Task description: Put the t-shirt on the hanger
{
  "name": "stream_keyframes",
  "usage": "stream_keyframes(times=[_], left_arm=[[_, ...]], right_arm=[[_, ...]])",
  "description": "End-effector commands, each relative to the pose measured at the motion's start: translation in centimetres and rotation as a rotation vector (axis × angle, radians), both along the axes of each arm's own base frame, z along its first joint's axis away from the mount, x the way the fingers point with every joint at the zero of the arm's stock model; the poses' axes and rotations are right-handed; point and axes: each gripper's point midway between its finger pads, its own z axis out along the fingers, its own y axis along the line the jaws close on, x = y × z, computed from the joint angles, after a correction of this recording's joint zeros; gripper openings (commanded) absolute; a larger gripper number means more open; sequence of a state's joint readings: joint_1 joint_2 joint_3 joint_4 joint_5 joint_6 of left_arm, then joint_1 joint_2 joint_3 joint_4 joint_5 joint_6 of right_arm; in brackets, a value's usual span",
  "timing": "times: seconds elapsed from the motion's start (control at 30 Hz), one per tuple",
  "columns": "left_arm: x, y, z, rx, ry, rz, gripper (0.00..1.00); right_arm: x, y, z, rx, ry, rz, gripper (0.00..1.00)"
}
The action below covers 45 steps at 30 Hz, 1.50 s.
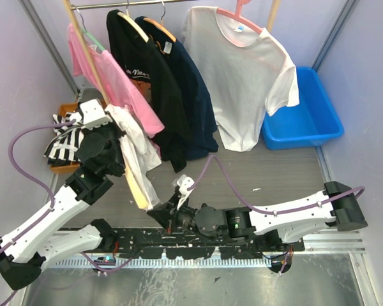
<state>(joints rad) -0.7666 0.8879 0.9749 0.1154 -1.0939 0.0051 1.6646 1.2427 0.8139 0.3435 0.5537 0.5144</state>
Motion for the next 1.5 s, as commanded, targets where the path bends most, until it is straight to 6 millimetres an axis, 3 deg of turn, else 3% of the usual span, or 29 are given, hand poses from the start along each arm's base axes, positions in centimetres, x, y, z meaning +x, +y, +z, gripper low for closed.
stream_keyframes(times=[0.0, 0.27, 0.4, 0.6, 0.83, 0.97, 1.27, 1.47], left_arm=[[-0.9, 3.8, 6.3, -0.241, -0.246, 0.161, 0.00], [-0.4, 3.4, 6.1, -0.212, -0.236, 0.165, 0.00], [-0.5, 3.4, 5.8, -0.211, -0.233, 0.150, 0.00], [-0.3, 3.2, 5.5, -0.201, -0.231, 0.146, 0.00], [0.1, 2.8, 4.6, -0.177, -0.220, 0.137, 0.00], [0.6, 2.2, 3.9, -0.165, -0.205, 0.130, 0.00], [1.3, 1.7, 2.6, -0.142, -0.183, 0.135, 0.00], [1.2, 1.8, 2.2, -0.126, -0.181, 0.140, 0.00]], right_arm=[[-15.4, -3.5, -6.7, -0.232, 0.119, 0.622, 0.01], [-14.4, -4.0, -3.6, -0.130, 0.130, 0.579, 0.01], [-12.3, -4.0, -3.2, -0.157, 0.137, 0.454, 0.01], [-12.0, -3.7, -1.1, -0.094, 0.168, 0.427, 0.01], [-6.7, -3.8, 1.4, -0.013, 0.254, 0.221, 0.01], [-4.8, -2.9, 4.1, 0.040, 0.270, 0.214, 0.01], [-5.8, 1.6, 8.3, 0.044, 0.242, 0.336, 0.01], [-5.2, 1.3, 9.4, 0.069, 0.251, 0.314, 0.01]])
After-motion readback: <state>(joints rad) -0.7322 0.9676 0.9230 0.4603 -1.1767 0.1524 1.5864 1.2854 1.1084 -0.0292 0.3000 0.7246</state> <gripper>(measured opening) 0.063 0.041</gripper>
